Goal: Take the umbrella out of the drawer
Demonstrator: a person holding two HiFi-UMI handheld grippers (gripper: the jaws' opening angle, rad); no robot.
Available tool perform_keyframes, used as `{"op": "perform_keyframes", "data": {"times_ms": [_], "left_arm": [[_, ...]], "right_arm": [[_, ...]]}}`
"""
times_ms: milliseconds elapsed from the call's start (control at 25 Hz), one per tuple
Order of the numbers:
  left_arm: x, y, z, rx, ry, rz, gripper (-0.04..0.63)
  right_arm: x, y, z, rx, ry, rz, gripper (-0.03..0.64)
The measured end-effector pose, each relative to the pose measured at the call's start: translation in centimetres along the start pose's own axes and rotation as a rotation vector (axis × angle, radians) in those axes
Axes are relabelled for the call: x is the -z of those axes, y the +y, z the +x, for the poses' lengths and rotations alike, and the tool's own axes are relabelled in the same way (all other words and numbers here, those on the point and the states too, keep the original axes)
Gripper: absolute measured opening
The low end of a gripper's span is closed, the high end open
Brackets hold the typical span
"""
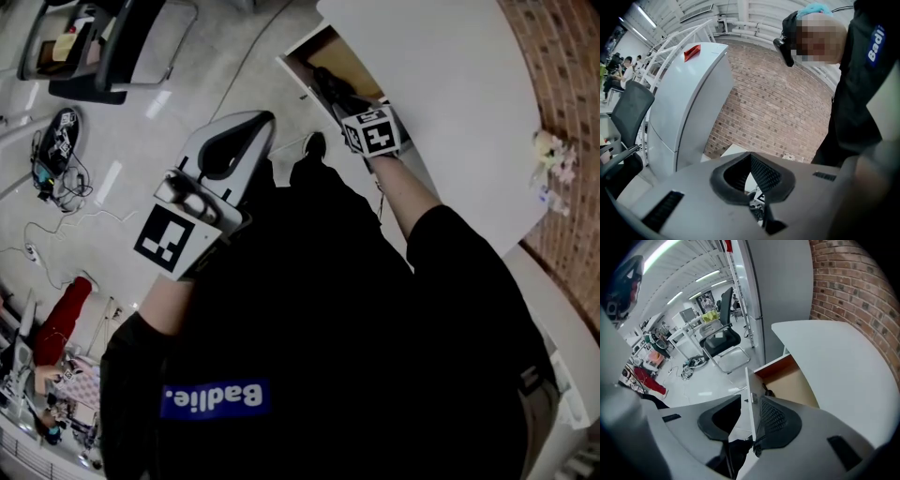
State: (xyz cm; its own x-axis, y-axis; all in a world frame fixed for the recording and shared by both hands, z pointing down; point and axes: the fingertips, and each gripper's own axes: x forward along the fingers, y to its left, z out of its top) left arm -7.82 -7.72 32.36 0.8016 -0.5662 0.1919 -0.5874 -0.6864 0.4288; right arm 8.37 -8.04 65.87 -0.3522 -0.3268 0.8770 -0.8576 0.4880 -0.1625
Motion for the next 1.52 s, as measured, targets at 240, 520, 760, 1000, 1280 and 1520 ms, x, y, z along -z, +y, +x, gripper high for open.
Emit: {"op": "perform_keyframes", "data": {"times_ms": [240,520,760,1000,1280,1520], "left_arm": [[0.3,0.3,-0.1,-0.017,-0.002,-0.010,0.000],[1.3,0.2,0.3,-0.032,0.023,-0.013,0.002],[3.1,-0.7,1.0,-0.053,0.049,-0.005,0.000],[3.6,-0.7,0.8,-0.081,0.054,0.007,0.000],[4.0,-0.7,0.2,-0.099,0.073,0.008,0.002],[5.1,-0.7,0.1,-0.111,0.095,0.001,0.000]], "right_arm": [[2.4,-1.2,3.1,0.021,0.095,0.003,0.186],[4.1,-3.3,6.3,0.017,0.147,-0.007,0.213],[6.5,-4.1,9.2,-0.018,0.204,-0.044,0.230],[9.1,-5.0,11.7,-0.016,0.285,-0.076,0.245],[10.1,-5.5,13.1,-0.020,0.301,-0.087,0.258],[9.4,-5.5,14.8,-0.039,0.289,-0.057,0.264]]}}
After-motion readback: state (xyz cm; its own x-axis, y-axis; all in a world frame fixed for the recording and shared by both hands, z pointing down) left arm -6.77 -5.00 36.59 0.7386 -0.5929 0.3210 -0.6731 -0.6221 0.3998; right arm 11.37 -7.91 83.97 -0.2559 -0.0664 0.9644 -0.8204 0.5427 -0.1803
